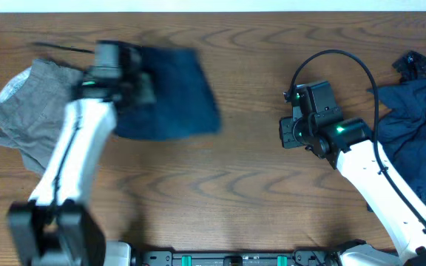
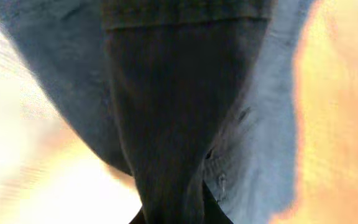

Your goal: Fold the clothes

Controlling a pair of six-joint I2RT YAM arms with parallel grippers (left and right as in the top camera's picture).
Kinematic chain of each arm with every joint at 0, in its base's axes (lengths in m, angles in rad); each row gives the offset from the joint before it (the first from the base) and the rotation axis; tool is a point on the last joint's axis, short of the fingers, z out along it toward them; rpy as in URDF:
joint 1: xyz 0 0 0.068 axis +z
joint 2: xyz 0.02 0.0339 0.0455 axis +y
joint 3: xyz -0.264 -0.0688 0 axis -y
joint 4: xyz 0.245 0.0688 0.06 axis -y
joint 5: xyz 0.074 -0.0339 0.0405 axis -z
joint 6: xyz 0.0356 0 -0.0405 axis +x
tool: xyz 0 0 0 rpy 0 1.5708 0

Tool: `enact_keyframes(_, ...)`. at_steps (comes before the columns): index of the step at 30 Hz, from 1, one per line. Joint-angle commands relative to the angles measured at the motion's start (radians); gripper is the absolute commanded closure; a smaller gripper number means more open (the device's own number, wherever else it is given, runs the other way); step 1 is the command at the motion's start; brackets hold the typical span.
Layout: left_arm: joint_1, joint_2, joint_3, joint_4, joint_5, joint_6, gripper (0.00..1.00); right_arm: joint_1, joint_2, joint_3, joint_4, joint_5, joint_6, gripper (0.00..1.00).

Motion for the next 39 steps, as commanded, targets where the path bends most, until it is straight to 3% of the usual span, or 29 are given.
enact_keyframes(1, 0.165, -0.077, 0.023, 0.029, -0.106, 0.024, 0.94, -0.008, -0.013, 0.016, -0.003, 0.013, -0.010, 0.65)
enact_keyframes(5, 0.362, -0.069, 0.017, 0.032, -0.105, 0.021, 0.93, -0.008, -0.013, 0.016, -0.004, 0.013, -0.010, 0.65)
enact_keyframes(7, 0.438, -0.047, 0.003, 0.022, -0.105, 0.011, 0.87, -0.008, -0.013, 0.016, -0.005, 0.013, -0.010, 0.65)
enact_keyframes(8, 0.470, -0.034, -0.007, 0.017, -0.105, 0.003, 0.75, -0.008, -0.013, 0.016, -0.007, 0.013, -0.011, 0.65)
enact_keyframes(10, 0.514, -0.011, -0.025, 0.008, -0.104, -0.041, 0.19, -0.008, -0.013, 0.016, -0.009, 0.013, -0.011, 0.66)
enact_keyframes(11, 0.533, 0.001, -0.029, -0.005, -0.104, -0.075, 0.02, -0.008, -0.013, 0.016, -0.011, 0.013, -0.011, 0.66)
enact_keyframes(14, 0.566, 0.010, -0.029, -0.033, -0.100, -0.137, 0.02, -0.008, -0.013, 0.016, -0.025, 0.013, -0.011, 0.65)
enact_keyframes(19, 0.560, -0.032, -0.026, -0.008, 0.027, -0.138, 0.02, -0.009, -0.013, 0.016, -0.041, 0.013, -0.011, 0.64)
enact_keyframes(25, 0.431, -0.055, -0.026, 0.000, 0.117, -0.064, 0.02, -0.010, -0.013, 0.016, -0.037, -0.079, 0.050, 0.58)
enact_keyframes(29, 0.249, -0.055, -0.026, -0.033, 0.088, 0.027, 0.02, -0.013, -0.013, 0.016, -0.048, -0.124, 0.050, 0.48)
enact_keyframes(33, 0.055, -0.055, -0.026, -0.139, 0.014, 0.065, 0.02, -0.045, -0.013, 0.018, -0.066, -0.140, 0.048, 0.27)
enact_keyframes(39, -0.080, -0.056, -0.026, -0.385, 0.000, 0.060, 0.02, -0.173, -0.013, 0.090, -0.235, -0.182, -0.051, 0.10)
